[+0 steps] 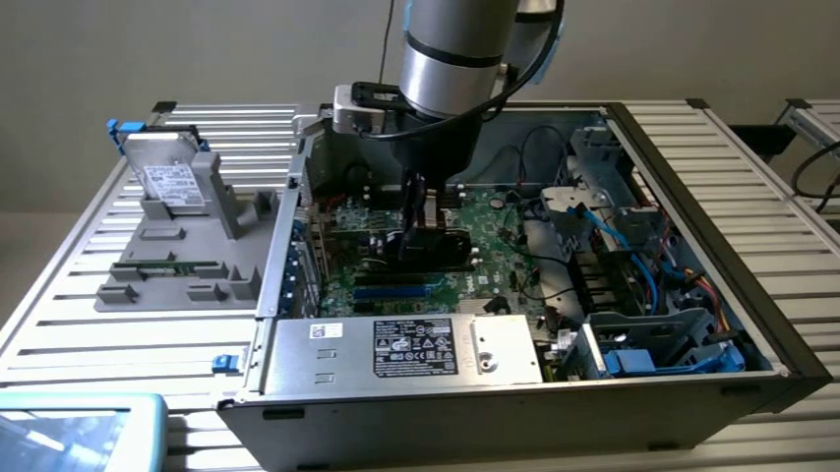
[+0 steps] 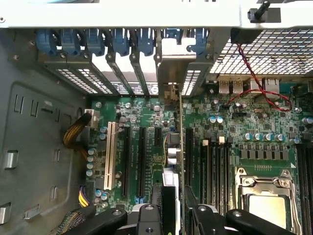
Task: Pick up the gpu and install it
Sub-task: 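Insert the gpu into the slot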
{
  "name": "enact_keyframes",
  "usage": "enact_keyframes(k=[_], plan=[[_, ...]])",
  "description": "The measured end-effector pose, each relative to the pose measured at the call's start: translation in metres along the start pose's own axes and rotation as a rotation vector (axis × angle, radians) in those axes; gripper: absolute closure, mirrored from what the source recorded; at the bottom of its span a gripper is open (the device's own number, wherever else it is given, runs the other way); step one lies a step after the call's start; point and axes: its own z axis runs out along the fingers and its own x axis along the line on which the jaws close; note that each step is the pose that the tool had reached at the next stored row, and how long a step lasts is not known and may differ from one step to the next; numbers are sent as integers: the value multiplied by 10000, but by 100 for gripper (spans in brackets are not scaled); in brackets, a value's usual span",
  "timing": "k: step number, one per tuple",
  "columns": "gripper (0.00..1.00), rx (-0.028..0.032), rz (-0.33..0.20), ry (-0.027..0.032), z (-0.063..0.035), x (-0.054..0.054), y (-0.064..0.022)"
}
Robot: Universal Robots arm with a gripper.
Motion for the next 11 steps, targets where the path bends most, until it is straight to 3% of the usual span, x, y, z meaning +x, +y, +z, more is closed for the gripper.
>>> enact_keyframes(k=[6, 9, 11], plan=[[71, -13, 9, -4, 80, 3, -2], [71, -61, 11, -20, 113, 9, -7], [71, -128, 18, -39, 123, 9, -5]])
